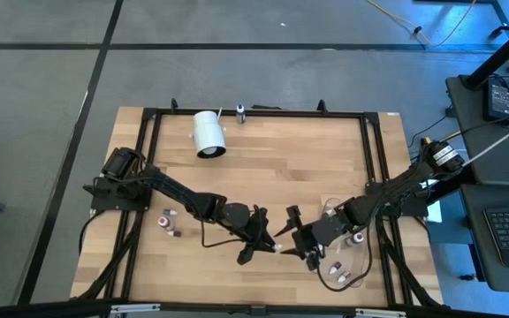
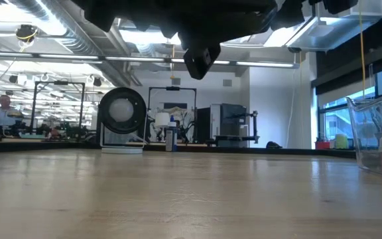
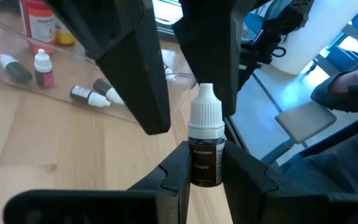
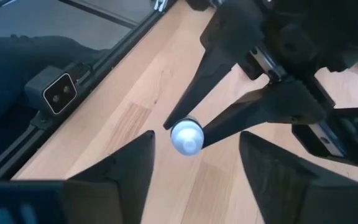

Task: Pick & Place food coloring
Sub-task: Put the small brown food coloring bottle into the transparent bin

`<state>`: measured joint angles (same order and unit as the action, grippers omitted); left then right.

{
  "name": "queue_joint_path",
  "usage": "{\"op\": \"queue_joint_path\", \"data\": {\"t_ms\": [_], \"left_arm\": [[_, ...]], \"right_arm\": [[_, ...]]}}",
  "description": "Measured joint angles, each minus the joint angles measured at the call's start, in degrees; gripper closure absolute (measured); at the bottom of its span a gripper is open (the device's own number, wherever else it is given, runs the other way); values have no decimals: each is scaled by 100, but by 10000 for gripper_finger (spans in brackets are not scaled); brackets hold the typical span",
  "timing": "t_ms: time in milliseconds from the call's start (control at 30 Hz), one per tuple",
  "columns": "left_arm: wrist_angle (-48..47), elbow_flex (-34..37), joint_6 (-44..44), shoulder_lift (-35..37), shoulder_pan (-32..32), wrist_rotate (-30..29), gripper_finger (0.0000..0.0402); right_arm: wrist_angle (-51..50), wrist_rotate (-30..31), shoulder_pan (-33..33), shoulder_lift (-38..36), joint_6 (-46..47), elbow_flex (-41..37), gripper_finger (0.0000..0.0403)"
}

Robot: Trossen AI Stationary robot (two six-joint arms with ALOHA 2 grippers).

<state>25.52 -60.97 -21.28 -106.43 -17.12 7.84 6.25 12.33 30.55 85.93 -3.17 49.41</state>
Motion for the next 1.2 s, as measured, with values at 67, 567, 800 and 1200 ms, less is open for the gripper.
{"op": "queue_joint_path", "data": {"t_ms": [67, 567, 800, 1200], "left_arm": [[4, 0, 0, 0, -2, 0, 329], [2, 3, 5, 0, 0, -31, 329], [-2, 4, 151, 0, -2, -55, 329], [-2, 4, -41, 4, -2, -63, 308]], "right_arm": [[-24, 1, 0, 0, 15, 0, 190], [-55, -58, 2, 0, 12, 0, 320], [-55, -61, 13, 0, 3, 0, 351], [-55, -56, 15, 0, 88, 0, 345]]}}
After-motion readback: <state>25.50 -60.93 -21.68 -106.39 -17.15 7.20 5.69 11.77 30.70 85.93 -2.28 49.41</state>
